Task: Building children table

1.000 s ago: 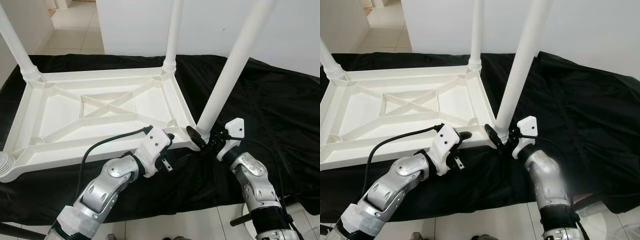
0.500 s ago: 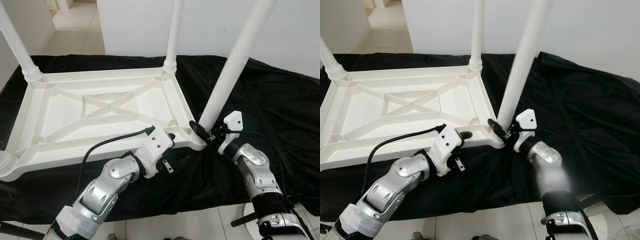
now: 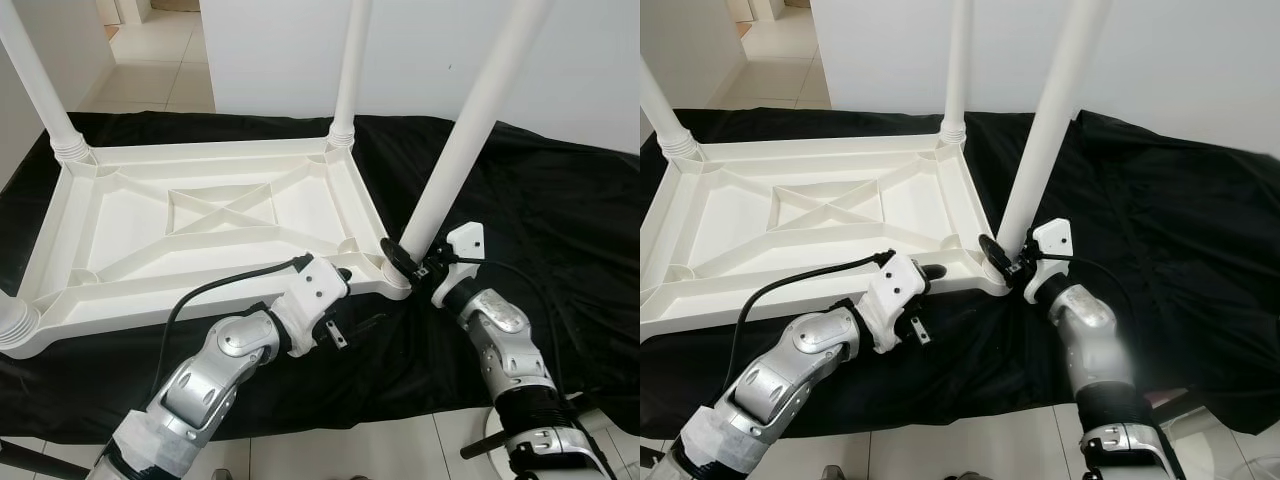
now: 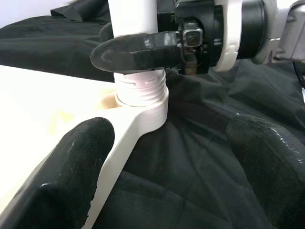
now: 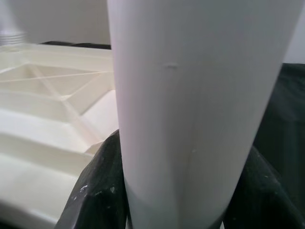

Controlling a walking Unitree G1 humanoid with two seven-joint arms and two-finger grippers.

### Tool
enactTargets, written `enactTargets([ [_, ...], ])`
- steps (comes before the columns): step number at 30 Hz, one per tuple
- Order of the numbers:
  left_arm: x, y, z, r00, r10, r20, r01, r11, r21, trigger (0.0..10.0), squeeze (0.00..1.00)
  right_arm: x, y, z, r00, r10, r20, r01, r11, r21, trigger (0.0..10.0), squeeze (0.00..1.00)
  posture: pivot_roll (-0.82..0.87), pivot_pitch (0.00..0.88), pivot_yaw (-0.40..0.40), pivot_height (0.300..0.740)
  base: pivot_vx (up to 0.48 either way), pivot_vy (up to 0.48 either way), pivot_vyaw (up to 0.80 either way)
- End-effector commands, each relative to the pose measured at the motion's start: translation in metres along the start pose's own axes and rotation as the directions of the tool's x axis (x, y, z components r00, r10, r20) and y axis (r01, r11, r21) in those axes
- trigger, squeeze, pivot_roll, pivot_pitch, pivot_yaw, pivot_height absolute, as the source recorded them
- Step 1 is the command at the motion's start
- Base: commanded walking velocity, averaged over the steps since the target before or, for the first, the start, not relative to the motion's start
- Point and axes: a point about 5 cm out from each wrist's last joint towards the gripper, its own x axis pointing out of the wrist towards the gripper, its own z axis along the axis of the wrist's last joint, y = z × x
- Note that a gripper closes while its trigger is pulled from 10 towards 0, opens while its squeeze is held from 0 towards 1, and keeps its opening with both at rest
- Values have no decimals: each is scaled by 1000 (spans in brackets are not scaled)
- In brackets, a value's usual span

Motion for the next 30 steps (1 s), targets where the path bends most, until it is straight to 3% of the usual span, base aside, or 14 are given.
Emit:
enactTargets([
  [1,0,4,-3,1000,10,-19,-10,1000,9,10000,0,-6,-7,-8,993,-107,-43,108,994,19,10000,0,-22,50,-73,740,0,0,0],
  [7,-2,4,-10,998,27,-53,-26,999,21,10000,0,-8,9,-10,986,-162,-42,164,986,43,10000,0,-24,50,-76,740,0,0,0],
  [9,-2,2,-13,997,30,-64,-29,999,16,10000,0,-11,24,-14,950,-304,-69,309,948,79,10000,0,-26,50,-78,740,0,0,0],
  [10,-2,2,-13,997,30,-64,-29,999,16,10000,0,-11,24,-14,950,-304,-69,309,948,79,10000,0,-26,50,-78,740,0,0,0],
  [11,-1,1,-14,997,34,-69,-34,999,10,10000,0,-12,36,-13,909,-409,-85,417,901,123,10000,0,-28,51,-79,740,0,0,0],
  [17,-1,2,-15,997,45,-69,-45,999,1,10000,0,-16,56,-9,848,-525,-72,529,833,161,10000,0,-38,51,-75,740,0,0,0],
  [20,-1,2,-15,997,45,-67,-46,999,-1,10000,0,-18,61,-11,843,-530,-86,537,830,152,10000,0,-39,51,-75,740,0,0,0],
  [26,-1,0,-16,997,20,-68,-20,1000,6,10000,0,-22,54,-5,846,-527,-76,532,834,142,10000,0,-53,57,-71,740,0,0,0],
  [27,-1,0,-16,998,17,-68,-16,1000,10,10000,0,-23,53,-4,847,-527,-69,531,838,123,10000,125,-53,57,-71,740,0,0,0],
  [28,-1,0,-16,998,17,-68,-16,1000,10,10000,0,-23,53,-4,847,-527,-69,531,838,123,10000,125,-53,57,-71,740,0,0,0],
  [29,-1,0,-16,998,16,-67,-15,1000,11,10000,0,-24,53,-3,850,-523,-64,526,841,122,10000,1000,-53,57,-71,740,0,0,0],
  [30,-1,-1,-16,998,16,-66,-15,1000,10,10000,0,-25,53,0,863,-504,-40,505,854,122,10000,1000,-59,61,-70,740,0,0,0],
])
